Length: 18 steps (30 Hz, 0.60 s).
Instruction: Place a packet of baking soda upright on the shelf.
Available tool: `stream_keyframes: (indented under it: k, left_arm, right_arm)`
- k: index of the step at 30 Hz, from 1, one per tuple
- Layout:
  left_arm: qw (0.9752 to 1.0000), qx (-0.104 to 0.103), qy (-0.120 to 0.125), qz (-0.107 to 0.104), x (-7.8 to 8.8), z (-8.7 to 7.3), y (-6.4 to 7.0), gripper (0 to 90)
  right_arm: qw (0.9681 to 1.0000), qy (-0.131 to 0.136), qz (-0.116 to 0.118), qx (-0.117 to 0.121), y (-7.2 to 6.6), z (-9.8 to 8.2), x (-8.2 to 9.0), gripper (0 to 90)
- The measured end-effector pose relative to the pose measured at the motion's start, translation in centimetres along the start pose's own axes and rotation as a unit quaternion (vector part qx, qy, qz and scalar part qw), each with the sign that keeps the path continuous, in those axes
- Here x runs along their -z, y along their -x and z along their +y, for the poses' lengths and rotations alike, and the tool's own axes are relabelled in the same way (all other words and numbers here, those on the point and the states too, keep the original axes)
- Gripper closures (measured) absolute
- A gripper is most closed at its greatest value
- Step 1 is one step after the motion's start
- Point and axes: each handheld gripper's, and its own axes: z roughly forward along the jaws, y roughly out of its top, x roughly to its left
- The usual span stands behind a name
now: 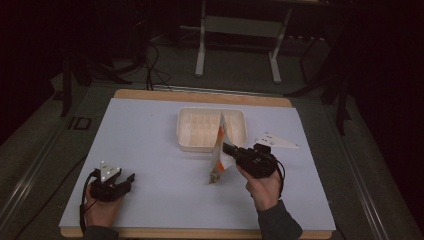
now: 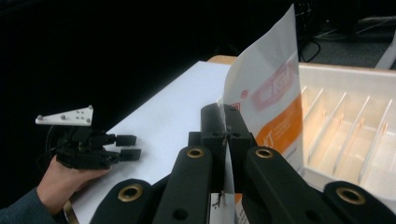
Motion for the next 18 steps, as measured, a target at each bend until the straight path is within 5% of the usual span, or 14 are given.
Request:
stream_keyframes:
  k: [18]
  left_arm:
    - [1.0000, -0.001, 0.000, 0.000, 0.0, 0.0, 0.0, 46.7]
  right_arm:
    - [0.9991, 0.017, -0.012, 0.036, -0.6, 2.9, -0.7, 90.0]
